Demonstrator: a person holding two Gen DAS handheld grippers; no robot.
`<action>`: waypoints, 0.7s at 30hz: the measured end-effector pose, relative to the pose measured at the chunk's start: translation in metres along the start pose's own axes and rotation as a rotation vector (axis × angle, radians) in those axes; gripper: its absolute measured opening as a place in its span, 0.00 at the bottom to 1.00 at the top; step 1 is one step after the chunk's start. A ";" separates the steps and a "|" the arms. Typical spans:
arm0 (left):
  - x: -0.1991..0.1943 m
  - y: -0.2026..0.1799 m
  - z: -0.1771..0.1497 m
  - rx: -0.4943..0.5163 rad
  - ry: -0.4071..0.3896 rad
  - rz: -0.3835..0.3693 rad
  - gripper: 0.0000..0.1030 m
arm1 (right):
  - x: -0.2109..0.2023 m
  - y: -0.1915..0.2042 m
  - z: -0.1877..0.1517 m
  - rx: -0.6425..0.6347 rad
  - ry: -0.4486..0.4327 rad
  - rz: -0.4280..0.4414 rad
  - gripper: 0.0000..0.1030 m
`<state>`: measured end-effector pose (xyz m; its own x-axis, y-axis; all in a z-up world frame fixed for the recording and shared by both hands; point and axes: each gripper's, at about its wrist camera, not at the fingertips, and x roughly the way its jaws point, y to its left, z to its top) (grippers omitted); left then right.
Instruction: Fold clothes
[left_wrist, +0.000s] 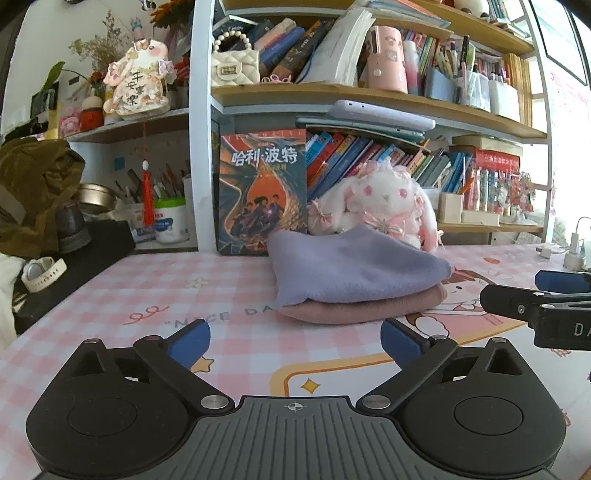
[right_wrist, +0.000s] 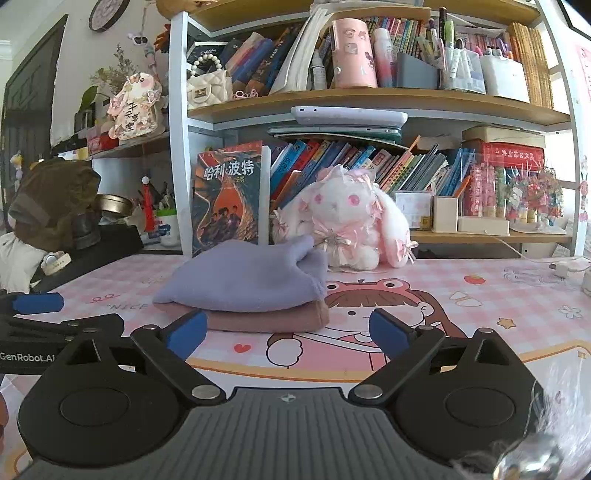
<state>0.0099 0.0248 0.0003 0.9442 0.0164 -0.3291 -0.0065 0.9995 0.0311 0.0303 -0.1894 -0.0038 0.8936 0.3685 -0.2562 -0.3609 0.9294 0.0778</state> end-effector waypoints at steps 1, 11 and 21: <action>0.000 0.000 0.000 0.000 -0.001 0.003 0.98 | 0.000 0.001 0.000 -0.005 0.002 0.002 0.93; -0.003 -0.009 0.001 0.055 -0.016 0.024 1.00 | 0.001 -0.003 0.000 0.015 0.005 0.005 0.94; 0.000 -0.009 0.001 0.058 0.005 0.021 1.00 | 0.002 -0.002 0.001 0.014 0.016 0.012 0.94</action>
<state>0.0107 0.0153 0.0013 0.9423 0.0377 -0.3325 -0.0073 0.9957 0.0923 0.0329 -0.1908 -0.0038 0.8848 0.3792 -0.2709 -0.3677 0.9252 0.0941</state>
